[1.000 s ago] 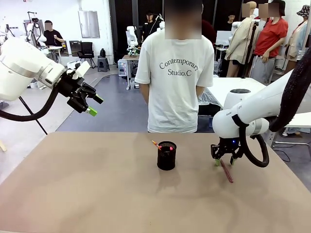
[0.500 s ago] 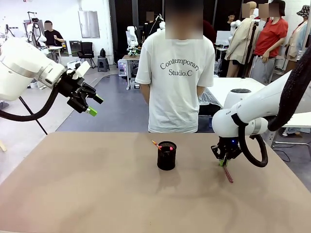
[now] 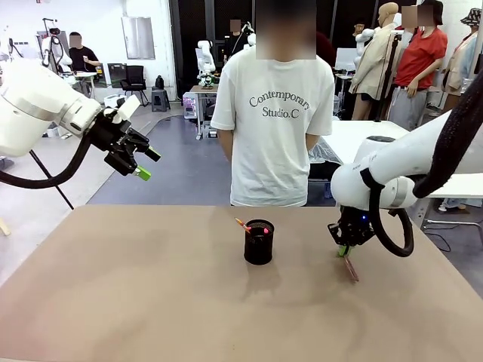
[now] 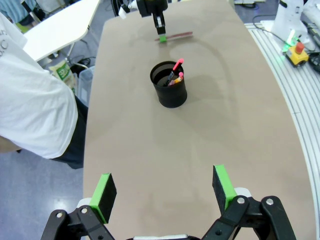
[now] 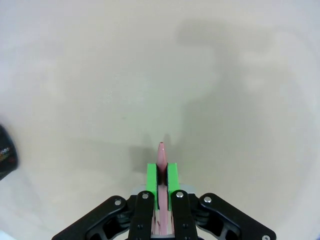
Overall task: Place the pens into the pen holder.
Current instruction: Pick up a writing instrument from the table and place it into the Pen holder.
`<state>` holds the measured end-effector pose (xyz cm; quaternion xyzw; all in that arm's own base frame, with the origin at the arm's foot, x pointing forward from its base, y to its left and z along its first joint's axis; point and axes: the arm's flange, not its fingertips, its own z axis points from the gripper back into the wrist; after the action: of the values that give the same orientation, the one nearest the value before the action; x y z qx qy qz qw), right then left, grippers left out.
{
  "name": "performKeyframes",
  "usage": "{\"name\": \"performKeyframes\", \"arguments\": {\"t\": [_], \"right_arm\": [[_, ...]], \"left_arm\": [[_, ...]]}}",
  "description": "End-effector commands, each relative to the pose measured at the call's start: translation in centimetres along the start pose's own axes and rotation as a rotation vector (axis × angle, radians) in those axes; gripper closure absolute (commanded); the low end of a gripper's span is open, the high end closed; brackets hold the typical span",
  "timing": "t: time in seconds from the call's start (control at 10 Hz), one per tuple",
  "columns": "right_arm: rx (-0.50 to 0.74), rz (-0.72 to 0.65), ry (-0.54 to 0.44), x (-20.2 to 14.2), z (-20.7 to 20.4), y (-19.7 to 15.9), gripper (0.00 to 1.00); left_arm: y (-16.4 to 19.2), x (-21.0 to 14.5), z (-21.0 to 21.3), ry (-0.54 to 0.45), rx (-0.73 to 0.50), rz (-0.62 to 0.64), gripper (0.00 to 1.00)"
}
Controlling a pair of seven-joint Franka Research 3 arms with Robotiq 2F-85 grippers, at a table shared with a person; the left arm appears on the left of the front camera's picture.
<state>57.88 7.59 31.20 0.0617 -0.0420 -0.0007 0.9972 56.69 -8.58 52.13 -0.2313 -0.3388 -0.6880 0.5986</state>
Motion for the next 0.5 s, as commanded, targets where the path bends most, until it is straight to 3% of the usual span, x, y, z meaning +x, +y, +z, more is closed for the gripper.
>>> {"name": "performKeyframes", "arguments": {"t": [0.0,0.3,0.4], "right_arm": [[0.237,0.127,-0.064,-0.8,4.2,-1.4,1.0],[0.455,0.244,-0.158,-2.0,9.7,-1.7,1.0],[0.482,0.339,-0.265,-2.4,10.9,-1.2,1.0]], "left_arm": [[0.1,0.1,0.3,0.0,-0.01,0.0,0.0],[0.1,0.1,0.3,0.0,-0.01,0.0,0.0],[0.1,0.1,0.3,0.0,-0.01,0.0,0.0]]}}
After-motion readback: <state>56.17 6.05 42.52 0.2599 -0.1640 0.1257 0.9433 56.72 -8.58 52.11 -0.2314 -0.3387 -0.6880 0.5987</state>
